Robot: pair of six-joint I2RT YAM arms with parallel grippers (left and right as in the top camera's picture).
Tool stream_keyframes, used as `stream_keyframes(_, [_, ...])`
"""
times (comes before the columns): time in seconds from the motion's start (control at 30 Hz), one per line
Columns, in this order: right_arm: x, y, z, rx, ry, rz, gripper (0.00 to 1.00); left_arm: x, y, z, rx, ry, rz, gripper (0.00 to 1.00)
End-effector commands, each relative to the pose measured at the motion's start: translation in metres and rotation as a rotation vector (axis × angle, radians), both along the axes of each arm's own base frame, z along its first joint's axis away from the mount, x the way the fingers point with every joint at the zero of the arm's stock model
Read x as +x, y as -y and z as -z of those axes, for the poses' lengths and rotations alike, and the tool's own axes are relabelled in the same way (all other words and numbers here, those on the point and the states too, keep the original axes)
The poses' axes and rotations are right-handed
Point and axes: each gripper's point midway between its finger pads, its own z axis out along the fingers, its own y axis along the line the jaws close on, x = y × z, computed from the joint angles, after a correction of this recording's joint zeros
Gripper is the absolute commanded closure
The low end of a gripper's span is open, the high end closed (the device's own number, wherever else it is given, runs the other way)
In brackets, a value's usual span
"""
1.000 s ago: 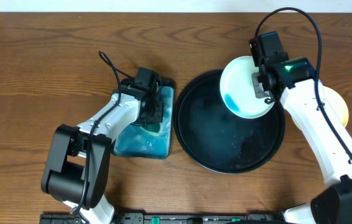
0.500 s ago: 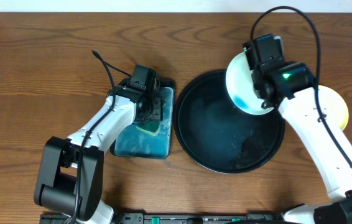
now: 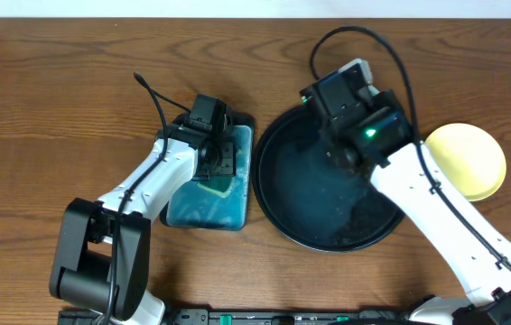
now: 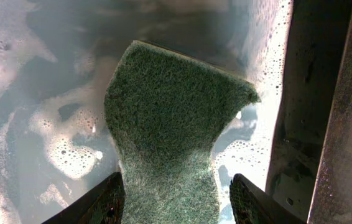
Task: Clean dirty plates on tray and stack at the side
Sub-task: 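Lift the pale green plate off the black tray with the right gripper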
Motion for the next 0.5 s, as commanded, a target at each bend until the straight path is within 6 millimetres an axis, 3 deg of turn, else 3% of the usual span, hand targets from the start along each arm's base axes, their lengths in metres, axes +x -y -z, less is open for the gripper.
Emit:
stream_keyframes(0.0, [-0.005,0.0,-0.023,-0.077,0.075,0.004,0.99,-0.005,-0.005,0.003,0.012,-0.011,-0.005,0.44])
stream_keyframes(0.23, [-0.009,-0.002,-0.04,-0.162,0.141,0.016,0.99,-0.005,-0.005,0.003,0.012,-0.011,-0.005,0.44])
stream_keyframes(0.47, [-0.01,-0.007,-0.041,-0.164,0.151,0.006,0.99,-0.005,-0.005,0.003,0.012,-0.01,-0.005,0.44])
